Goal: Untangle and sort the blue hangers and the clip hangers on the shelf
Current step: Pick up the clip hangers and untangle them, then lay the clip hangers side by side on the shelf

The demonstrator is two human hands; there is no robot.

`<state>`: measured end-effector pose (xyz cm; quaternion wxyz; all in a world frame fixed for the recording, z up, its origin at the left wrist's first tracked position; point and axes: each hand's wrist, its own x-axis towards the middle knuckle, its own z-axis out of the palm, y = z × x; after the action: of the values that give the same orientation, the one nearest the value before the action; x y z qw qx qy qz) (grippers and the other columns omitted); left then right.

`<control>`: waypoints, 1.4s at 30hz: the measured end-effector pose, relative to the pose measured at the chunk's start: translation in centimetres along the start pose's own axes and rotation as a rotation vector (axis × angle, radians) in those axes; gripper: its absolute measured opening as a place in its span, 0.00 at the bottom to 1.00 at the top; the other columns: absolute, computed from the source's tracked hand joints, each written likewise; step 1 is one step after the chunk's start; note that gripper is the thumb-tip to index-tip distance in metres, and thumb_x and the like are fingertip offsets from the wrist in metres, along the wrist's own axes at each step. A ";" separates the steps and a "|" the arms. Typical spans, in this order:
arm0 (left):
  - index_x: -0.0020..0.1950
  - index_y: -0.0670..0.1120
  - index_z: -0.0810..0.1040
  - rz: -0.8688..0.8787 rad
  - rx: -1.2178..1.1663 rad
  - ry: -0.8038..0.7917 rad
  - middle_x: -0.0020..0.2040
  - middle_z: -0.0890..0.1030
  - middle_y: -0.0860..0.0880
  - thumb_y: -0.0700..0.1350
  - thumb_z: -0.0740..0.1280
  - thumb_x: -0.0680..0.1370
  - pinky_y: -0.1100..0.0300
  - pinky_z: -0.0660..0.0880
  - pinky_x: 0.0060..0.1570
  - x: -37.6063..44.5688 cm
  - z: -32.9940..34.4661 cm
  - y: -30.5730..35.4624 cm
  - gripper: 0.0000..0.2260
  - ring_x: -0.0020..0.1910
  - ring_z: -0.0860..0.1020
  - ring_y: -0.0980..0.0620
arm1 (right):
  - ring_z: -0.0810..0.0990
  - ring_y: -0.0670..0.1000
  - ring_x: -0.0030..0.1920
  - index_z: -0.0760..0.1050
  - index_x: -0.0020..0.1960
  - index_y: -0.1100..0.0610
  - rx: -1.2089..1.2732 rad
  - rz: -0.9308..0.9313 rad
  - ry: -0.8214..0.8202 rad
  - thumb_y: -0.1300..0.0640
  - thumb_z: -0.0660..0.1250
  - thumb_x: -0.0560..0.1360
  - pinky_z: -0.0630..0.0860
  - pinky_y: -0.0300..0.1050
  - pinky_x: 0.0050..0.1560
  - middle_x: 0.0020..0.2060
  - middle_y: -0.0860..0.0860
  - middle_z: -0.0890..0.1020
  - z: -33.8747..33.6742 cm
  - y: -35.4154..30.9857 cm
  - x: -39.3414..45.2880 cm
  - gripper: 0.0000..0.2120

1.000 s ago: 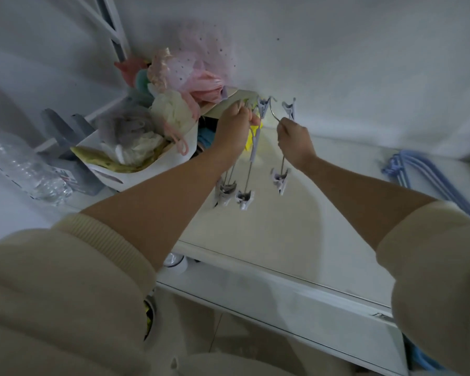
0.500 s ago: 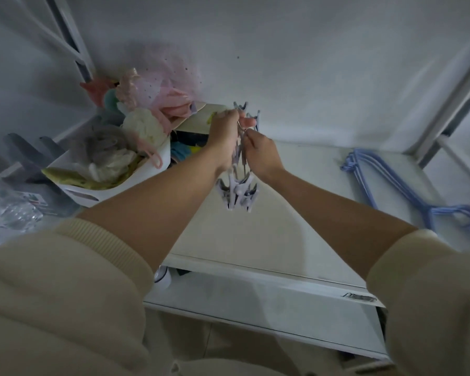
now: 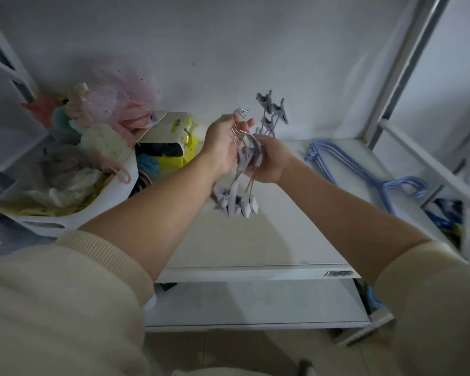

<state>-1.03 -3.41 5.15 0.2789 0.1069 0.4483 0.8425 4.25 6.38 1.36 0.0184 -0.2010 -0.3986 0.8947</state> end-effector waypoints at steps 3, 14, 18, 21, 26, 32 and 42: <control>0.36 0.44 0.68 -0.059 -0.047 -0.028 0.21 0.76 0.49 0.35 0.52 0.82 0.62 0.76 0.39 -0.2 0.1 -0.7 0.15 0.31 0.83 0.53 | 0.78 0.50 0.24 0.70 0.41 0.58 -0.076 0.009 0.144 0.52 0.52 0.81 0.78 0.38 0.29 0.31 0.53 0.74 -0.3 -0.7 0.4 0.15; 0.36 0.43 0.68 -0.225 0.245 0.275 0.38 0.77 0.44 0.35 0.53 0.81 0.61 0.78 0.36 -1.0 -6.9 -3.8 0.14 0.37 0.78 0.50 | 0.72 0.47 0.18 0.64 0.34 0.57 -0.525 0.191 0.317 0.63 0.49 0.78 0.68 0.34 0.22 0.16 0.54 0.73 -1.2 3.5 3.0 0.15; 0.36 0.43 0.68 -0.280 0.251 0.412 0.34 0.80 0.44 0.35 0.54 0.80 0.58 0.78 0.37 -1.6 -11.0 -5.0 0.14 0.36 0.77 0.49 | 0.73 0.52 0.15 0.65 0.38 0.60 -0.578 0.206 0.309 0.65 0.49 0.78 0.78 0.45 0.23 0.16 0.54 0.69 -0.6 7.9 4.7 0.12; 0.36 0.43 0.68 -0.286 0.153 0.493 0.28 0.81 0.47 0.34 0.54 0.79 0.56 0.76 0.40 -1.8 -13.7 -5.9 0.13 0.37 0.77 0.48 | 0.73 0.54 0.18 0.66 0.37 0.63 -0.597 0.225 0.319 0.66 0.50 0.77 0.76 0.46 0.28 0.22 0.57 0.70 0.2 10.3 5.9 0.12; 0.44 0.43 0.69 -0.208 -0.084 0.617 0.40 0.79 0.43 0.38 0.53 0.82 0.54 0.78 0.36 -1.5 -16.2 -6.8 0.09 0.37 0.79 0.48 | 0.74 0.52 0.19 0.70 0.40 0.62 -0.695 0.148 0.393 0.65 0.54 0.76 0.68 0.32 0.18 0.27 0.57 0.75 1.5 12.1 7.2 0.09; 0.52 0.43 0.69 -0.118 -0.158 0.645 0.35 0.82 0.44 0.37 0.50 0.81 0.65 0.76 0.23 -0.5 -17.6 -7.1 0.09 0.25 0.82 0.53 | 0.75 0.52 0.18 0.73 0.38 0.63 -0.628 0.130 0.409 0.68 0.56 0.74 0.75 0.40 0.25 0.26 0.59 0.79 2.0 12.8 7.8 0.10; 0.47 0.47 0.70 -0.196 -0.098 0.646 0.37 0.78 0.48 0.40 0.54 0.79 0.62 0.70 0.35 0.4 -17.6 -7.2 0.06 0.33 0.74 0.52 | 0.68 0.48 0.10 0.72 0.47 0.65 -0.685 0.133 0.450 0.70 0.51 0.76 0.69 0.33 0.18 0.23 0.59 0.77 1.7 12.0 9.1 0.11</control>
<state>-6.19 -12.20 -10.90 0.2070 -0.2228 0.4804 0.8226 -3.19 -1.25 -9.40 -0.0210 -0.4113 -0.6455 0.6432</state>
